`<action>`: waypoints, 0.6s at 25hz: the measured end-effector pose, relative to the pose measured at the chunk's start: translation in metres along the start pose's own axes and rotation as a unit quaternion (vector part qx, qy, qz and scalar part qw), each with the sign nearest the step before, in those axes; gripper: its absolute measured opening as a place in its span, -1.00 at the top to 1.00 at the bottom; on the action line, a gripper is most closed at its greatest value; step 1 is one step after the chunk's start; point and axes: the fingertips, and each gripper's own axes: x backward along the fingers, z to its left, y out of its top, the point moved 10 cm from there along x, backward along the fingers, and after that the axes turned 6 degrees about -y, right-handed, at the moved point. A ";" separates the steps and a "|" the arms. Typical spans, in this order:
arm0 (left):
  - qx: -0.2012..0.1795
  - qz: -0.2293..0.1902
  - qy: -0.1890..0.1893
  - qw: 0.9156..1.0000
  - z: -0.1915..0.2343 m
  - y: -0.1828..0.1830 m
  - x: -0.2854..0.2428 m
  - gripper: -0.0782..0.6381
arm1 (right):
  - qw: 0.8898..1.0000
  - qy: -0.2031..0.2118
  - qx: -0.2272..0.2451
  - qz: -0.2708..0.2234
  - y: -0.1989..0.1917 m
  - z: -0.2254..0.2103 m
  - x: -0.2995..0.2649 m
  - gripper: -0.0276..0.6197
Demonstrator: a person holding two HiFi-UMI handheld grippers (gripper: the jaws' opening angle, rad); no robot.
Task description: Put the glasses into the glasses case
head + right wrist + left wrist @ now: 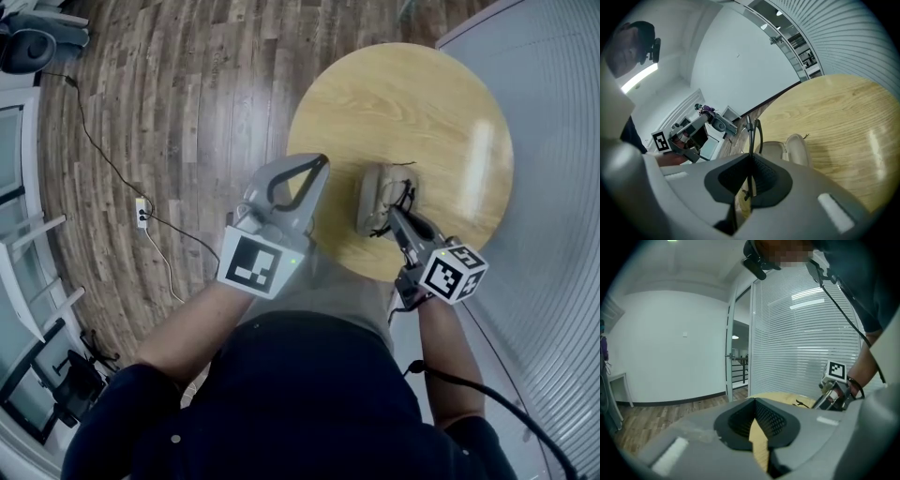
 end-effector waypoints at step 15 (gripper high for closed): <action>0.047 0.020 0.027 0.998 0.020 -0.030 0.002 0.76 | 0.997 -0.006 0.006 0.073 -0.011 -0.009 -0.031 0.84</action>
